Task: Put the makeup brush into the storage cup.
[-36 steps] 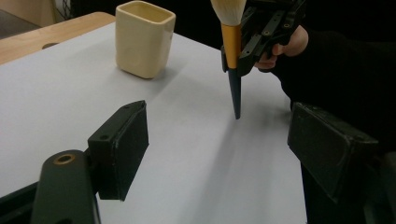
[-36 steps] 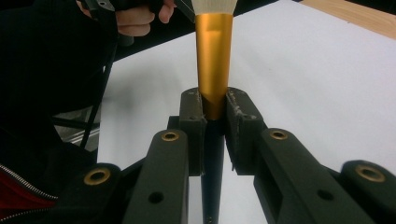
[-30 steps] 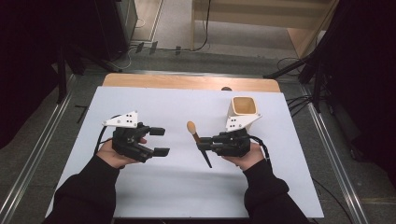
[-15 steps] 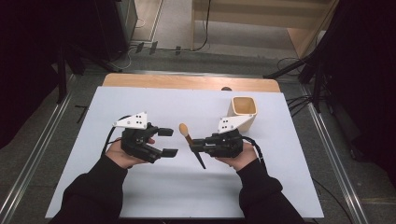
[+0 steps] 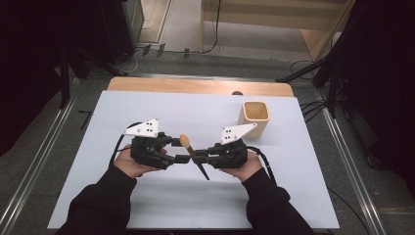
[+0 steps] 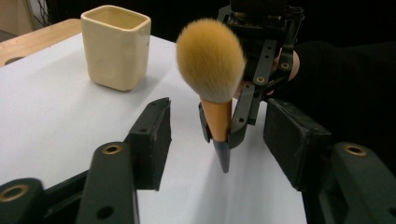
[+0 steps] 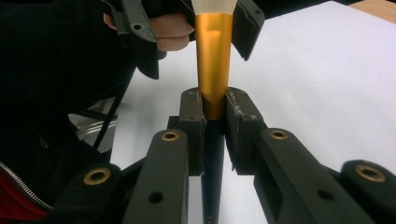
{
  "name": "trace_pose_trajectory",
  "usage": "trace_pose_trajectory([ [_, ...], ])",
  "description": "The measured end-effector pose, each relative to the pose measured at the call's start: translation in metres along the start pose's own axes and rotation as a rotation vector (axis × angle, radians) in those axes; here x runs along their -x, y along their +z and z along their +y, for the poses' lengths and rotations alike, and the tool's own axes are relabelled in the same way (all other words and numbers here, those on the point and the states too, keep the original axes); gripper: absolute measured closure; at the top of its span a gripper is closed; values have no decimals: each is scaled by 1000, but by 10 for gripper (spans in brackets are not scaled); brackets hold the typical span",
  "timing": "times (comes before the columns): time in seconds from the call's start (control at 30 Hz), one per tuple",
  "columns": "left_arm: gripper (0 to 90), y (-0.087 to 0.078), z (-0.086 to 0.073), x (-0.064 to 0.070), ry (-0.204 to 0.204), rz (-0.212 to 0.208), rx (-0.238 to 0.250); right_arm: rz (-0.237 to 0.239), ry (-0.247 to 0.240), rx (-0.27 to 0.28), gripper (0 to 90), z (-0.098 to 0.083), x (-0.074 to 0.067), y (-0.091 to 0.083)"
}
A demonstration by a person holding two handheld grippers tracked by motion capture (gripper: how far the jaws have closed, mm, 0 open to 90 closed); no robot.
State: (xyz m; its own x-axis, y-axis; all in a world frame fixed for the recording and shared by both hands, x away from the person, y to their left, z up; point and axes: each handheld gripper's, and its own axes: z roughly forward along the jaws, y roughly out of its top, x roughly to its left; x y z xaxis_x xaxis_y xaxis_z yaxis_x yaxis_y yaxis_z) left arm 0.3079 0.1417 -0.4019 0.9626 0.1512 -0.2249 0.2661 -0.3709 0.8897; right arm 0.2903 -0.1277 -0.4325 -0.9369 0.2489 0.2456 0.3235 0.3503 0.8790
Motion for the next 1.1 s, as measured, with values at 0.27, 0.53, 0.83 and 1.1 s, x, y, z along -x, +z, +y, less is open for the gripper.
trace_pose_trajectory([
  [0.27, 611, -2, 1, 0, -7, -3, 1, 6, -12, 1, 793, 0, -3, 5],
  [0.53, 679, -2, 1, -1, -25, -19, 1, 7, -25, 5, 794, 1, -4, 8],
  [0.83, 750, -2, 0, -3, -36, -20, -4, -3, -36, -1, 793, 1, -4, 10],
  [1.1, 772, -3, 0, -7, -86, -34, 0, -12, -34, 4, 791, 1, -4, 10],
])
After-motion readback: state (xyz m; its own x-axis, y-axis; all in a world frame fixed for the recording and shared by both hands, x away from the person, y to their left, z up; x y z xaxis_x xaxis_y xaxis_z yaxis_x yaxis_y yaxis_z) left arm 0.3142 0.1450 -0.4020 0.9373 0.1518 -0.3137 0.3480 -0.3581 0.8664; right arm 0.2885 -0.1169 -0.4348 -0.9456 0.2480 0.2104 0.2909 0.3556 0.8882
